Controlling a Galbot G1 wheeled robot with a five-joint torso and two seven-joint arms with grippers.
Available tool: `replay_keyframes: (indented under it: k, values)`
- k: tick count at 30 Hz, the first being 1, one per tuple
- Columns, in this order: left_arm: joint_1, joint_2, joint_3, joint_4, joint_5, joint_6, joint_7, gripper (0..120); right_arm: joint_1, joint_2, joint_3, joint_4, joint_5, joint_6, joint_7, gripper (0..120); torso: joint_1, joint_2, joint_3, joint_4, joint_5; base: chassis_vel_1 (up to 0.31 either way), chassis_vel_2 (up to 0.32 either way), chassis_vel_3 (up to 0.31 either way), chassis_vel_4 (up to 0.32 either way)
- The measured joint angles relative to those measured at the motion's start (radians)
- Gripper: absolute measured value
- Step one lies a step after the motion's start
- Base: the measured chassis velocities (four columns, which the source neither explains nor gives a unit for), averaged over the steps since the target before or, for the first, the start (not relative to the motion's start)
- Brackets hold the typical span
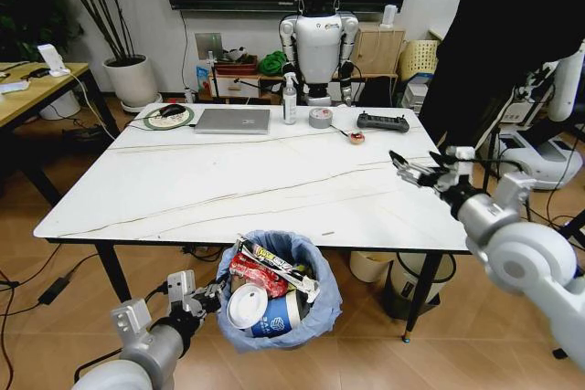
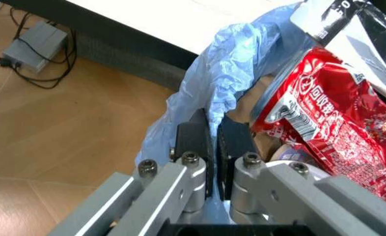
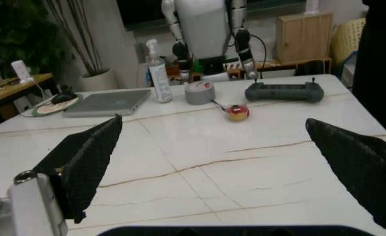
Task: Pick up the trash bin and place the trash from the table into it.
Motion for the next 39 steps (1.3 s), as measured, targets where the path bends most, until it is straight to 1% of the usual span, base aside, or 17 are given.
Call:
replay_keyframes:
  k: [1,3,9,12,15,17,20,21,23,24,25,26,29,32,34,39]
  values:
    - [0.000,0.000,0.000,0.000,0.000,0.000,0.000,0,0.000,0.000,0.000,0.000,0.000,0.000,0.000,100,0.000,0.000,0.000,0.0000,0.0000,0.000,0.000,0.000,0.000]
    - [0.001,0.000,0.000,0.001,0.002,0.000,0.000,0,-0.045,0.035,0.035,0.002,-0.030,0.000,-0.003,100,0.000,0.000,0.000,0.0000,-0.0001,0.000,0.000,0.000,0.000]
    - [0.001,0.001,-0.004,0.001,0.002,-0.001,0.001,0,-0.095,0.086,0.094,0.014,-0.051,-0.004,-0.004,100,0.000,0.000,0.000,0.0002,-0.0004,0.000,0.000,0.000,0.000]
    - [0.002,-0.002,-0.005,0.003,0.011,-0.003,0.003,0,-0.174,0.159,0.178,0.035,-0.086,0.001,-0.028,100,0.000,0.000,0.000,0.0002,-0.0003,0.000,0.000,0.000,0.000]
    - [0.002,-0.002,-0.005,0.003,0.012,-0.003,0.003,0,-0.197,0.175,0.197,0.036,-0.110,0.010,-0.047,100,0.000,0.000,0.000,0.0002,-0.0003,0.000,0.000,0.000,0.000]
    - [0.002,-0.002,-0.005,0.003,0.013,-0.003,0.003,0,-0.219,0.191,0.214,0.036,-0.138,0.027,-0.073,100,0.000,0.000,0.000,0.0003,-0.0001,0.000,0.000,0.000,0.000]
    - [0.000,0.000,-0.005,0.003,0.015,-0.003,0.005,0,-0.289,0.229,0.250,0.035,-0.220,0.082,-0.117,100,0.000,0.000,0.000,0.0000,-0.0001,0.000,0.000,0.000,0.000]
    - [0.002,0.000,-0.004,0.005,0.020,-0.004,0.007,0,-0.324,0.246,0.268,0.032,-0.272,0.103,-0.131,100,0.000,0.000,0.000,-0.0001,0.0000,0.000,0.000,0.000,0.000]
    - [0.002,0.000,-0.004,0.005,0.020,-0.004,0.007,0,-0.324,0.246,0.268,0.032,-0.272,0.103,-0.131,100,0.000,0.000,0.000,-0.0001,0.0000,0.000,0.000,0.000,0.000]
    - [0.004,-0.003,-0.001,0.010,0.027,-0.005,0.011,0,-0.364,0.272,0.302,0.037,-0.307,0.116,-0.139,100,0.000,0.000,0.000,0.0000,-0.0001,0.000,0.000,0.000,0.000]
    - [0.004,-0.005,-0.001,0.014,0.031,-0.006,0.013,0,-0.390,0.285,0.326,0.053,-0.312,0.120,-0.140,100,0.000,0.000,0.000,0.0000,-0.0002,0.000,0.000,0.000,0.000]
    - [0.003,-0.005,-0.001,0.016,0.033,-0.007,0.015,0,-0.412,0.291,0.343,0.063,-0.314,0.130,-0.146,100,0.000,0.000,0.000,0.0007,-0.0003,0.000,0.000,0.000,0.000]
    - [-0.001,-0.005,0.000,0.022,0.036,-0.009,0.018,0,-0.513,0.321,0.396,0.070,-0.352,0.192,-0.178,100,0.000,0.000,0.000,0.0000,-0.0001,0.000,0.000,0.000,0.000]
    - [-0.003,-0.004,0.002,0.025,0.036,-0.009,0.020,0,-0.545,0.330,0.410,0.066,-0.366,0.215,-0.185,100,0.000,0.000,0.000,0.0000,-0.0002,0.000,0.000,0.000,0.000]
    - [-0.012,0.004,0.003,0.031,0.036,-0.011,0.023,0,-0.604,0.349,0.435,0.066,-0.384,0.259,-0.215,100,0.000,0.000,0.000,-0.0001,-0.0002,0.000,0.000,0.000,0.000]
    - [-0.019,0.018,0.002,0.034,0.025,-0.012,0.023,0,-0.646,0.357,0.456,0.080,-0.395,0.291,-0.229,100,0.000,0.000,0.000,0.0002,-0.0001,0.000,0.000,0.000,0.000]
